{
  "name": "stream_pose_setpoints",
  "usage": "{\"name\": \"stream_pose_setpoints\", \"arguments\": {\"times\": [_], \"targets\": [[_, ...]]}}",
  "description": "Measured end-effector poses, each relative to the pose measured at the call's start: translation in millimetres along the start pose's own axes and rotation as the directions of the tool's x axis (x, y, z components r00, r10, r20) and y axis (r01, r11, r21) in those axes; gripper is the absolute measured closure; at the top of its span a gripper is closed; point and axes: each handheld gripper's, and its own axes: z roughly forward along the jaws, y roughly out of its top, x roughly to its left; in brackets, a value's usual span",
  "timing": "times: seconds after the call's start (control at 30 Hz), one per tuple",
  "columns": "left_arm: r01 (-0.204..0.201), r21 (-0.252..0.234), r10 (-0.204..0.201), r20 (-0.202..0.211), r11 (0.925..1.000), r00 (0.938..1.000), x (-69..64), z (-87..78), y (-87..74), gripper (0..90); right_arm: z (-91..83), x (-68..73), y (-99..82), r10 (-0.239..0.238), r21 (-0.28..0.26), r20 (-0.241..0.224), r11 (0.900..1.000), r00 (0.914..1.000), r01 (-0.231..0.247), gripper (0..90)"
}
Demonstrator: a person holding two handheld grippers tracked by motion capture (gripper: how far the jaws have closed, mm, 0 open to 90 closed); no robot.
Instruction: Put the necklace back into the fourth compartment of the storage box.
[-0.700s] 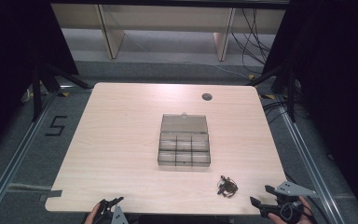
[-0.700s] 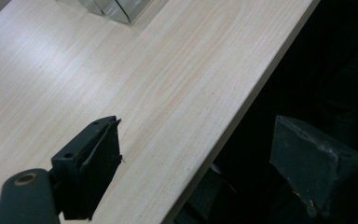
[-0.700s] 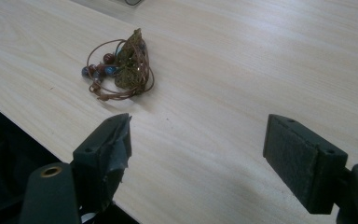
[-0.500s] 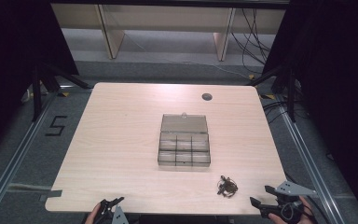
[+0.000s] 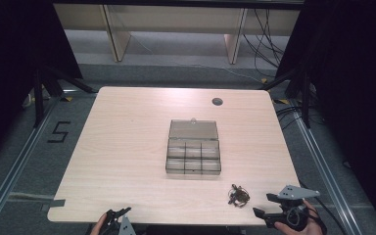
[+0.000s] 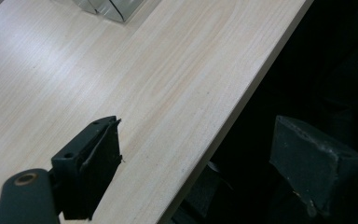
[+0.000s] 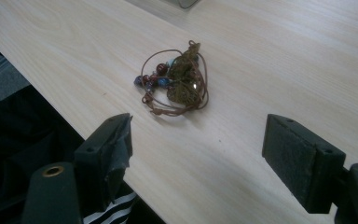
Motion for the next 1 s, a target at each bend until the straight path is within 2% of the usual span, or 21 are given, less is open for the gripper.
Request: {"name": "stream_pose_setpoints", "arguments": {"times": [0.07, 0.1, 0.17, 0.2, 0.27, 0.3, 0.33, 0.37, 0.4, 0.47, 0.5, 0.57, 0.6, 0.67, 0.7, 0.73, 0.77, 0.83, 0.87, 0.93, 1.0], "targets": [[-0.01, 0.009, 0.01, 0.002, 0.9999, 1.0, 0.8, -0.7, 0.3, 15.4, 2.3, 3.3, 5.2, 0.016, 0.031, -0.008, 0.9994, 0.9998, -0.015, 25.2], [-0.004, 0.003, 0.004, -0.008, 1.0, 1.0, 0.3, 0.1, 0.3, 15.4, 4.0, 1.5, 8.2, -0.017, 0.04, -0.001, 0.999, 0.9999, 0.017, 25.2], [0.002, -0.005, -0.002, -0.021, 1.0, 0.9998, -0.5, 0.8, 0.3, 15.4, 5.8, 2.6, 9.7, -0.011, 0.044, 0.003, 0.999, 0.9999, 0.01, 25.5], [-0.005, 0.004, 0.005, 0.014, 1.0, 0.9999, 1.2, -1.3, 0.9, 15.4, 11.4, 3.6, 12.9, -0.022, 0.046, -0.006, 0.9987, 0.9997, 0.023, 26.5], [-0.007, 0.01, 0.007, 0.014, 0.9999, 0.9999, 1.2, -1.3, 1.0, 15.4, 15.2, 4.3, 17.0, -0.034, 0.086, -0.005, 0.9957, 0.9994, 0.034, 27.4], [-0.002, 0.001, 0.002, 0.009, 1.0, 1.0, 0.5, -0.2, 0.8, 15.4, 18.3, 7.0, 18.3, -0.01, 0.082, -0.009, 0.9966, 0.9999, 0.011, 27.7], [0.002, -0.001, -0.002, 0.004, 1.0, 1.0, 0.2, 0.3, 0.8, 15.4, 18.0, 5.6, 21.9, -0.037, 0.106, -0.001, 0.9937, 0.9993, 0.037, 27.9], [-0.012, 0.01, 0.012, 0.015, 0.9999, 0.9998, 0.8, -0.9, 1.0, 15.4, 21.6, 4.7, 23.9, -0.062, 0.089, 0.009, 0.9942, 0.998, 0.061, 28.0], [0.005, -0.007, -0.005, 0.004, 1.0, 1.0, 0.0, 0.4, 0.8, 15.4, 23.3, 5.4, 26.6, -0.062, 0.1, 0.01, 0.9931, 0.998, 0.061, 28.4], [-0.008, 0.008, 0.008, 0.01, 0.9999, 0.9999, 1.5, -0.3, 0.9, 15.4, 26.8, 6.8, 32.3, -0.065, 0.124, 0.008, 0.9902, 0.9978, 0.064, 29.2], [-0.005, 0.007, 0.005, 0.01, 1.0, 0.9999, 1.6, 0.2, 0.6, 15.4, 30.2, 5.8, 34.5, -0.092, 0.126, 0.015, 0.988, 0.9957, 0.089, 29.6], [0.008, 0.003, -0.008, -0.005, 1.0, 1.0, 0.8, 2.0, -0.1, 15.4, 32.0, 7.5, 36.8, -0.078, 0.146, 0.016, 0.9864, 0.9968, 0.075, 30.3], [0.006, 0.002, -0.006, -0.017, 1.0, 0.9998, 0.3, 2.3, -0.4, 15.4, 35.3, 8.4, 42.0, -0.086, 0.175, -0.003, 0.9809, 0.9963, 0.085, 31.5], [-0.006, 0.007, 0.006, 0.001, 1.0, 1.0, 0.6, 0.3, 0.1, 15.4, 42.7, 8.8, 46.5, -0.138, 0.188, -0.008, 0.9726, 0.9904, 0.137, 33.9], [-0.001, -0.001, 0.001, -0.017, 1.0, 0.9999, 0.1, 1.2, 0.2, 15.4, 44.3, 9.5, 48.9, -0.15, 0.203, -0.009, 0.9678, 0.9886, 0.149, 34.4], [-0.001, -0.001, 0.001, -0.017, 1.0, 0.9999, 0.1, 1.2, 0.2, 15.4, 44.3, 9.5, 48.9, -0.15, 0.203, -0.009, 0.9678, 0.9886, 0.149, 34.4], [0.001, -0.003, -0.001, -0.011, 1.0, 0.9999, 0.4, 1.1, 0.4, 15.4, 46.9, 12.4, 52.4, -0.13, 0.235, -0.003, 0.9636, 0.9915, 0.127, 35.2], [0.003, 0.002, -0.003, 0.0, 1.0, 1.0, 0.1, 1.2, 0.0, 15.4, 49.9, 12.2, 55.9, -0.138, 0.25, -0.008, 0.9587, 0.9904, 0.135, 37.5], [-0.006, 0.01, 0.006, 0.004, 0.9999, 1.0, 0.5, 0.6, 0.0, 15.4, 50.8, 10.9, 57.6, -0.15, 0.278, 0.01, 0.95, 0.9886, 0.142, 39.0], [-0.007, 0.008, 0.007, 0.003, 0.9999, 1.0, 0.5, 0.6, 0.0, 15.4, 52.1, 10.7, 59.5, -0.164, 0.296, 0.003, 0.9425, 0.9865, 0.156, 41.2], [-0.004, 0.002, 0.004, -0.004, 1.0, 1.0, 0.5, 0.8, 0.0, 15.4, 53.7, 11.9, 60.3, -0.147, 0.317, 0.012, 0.9386, 0.9891, 0.135, 43.1]]}}
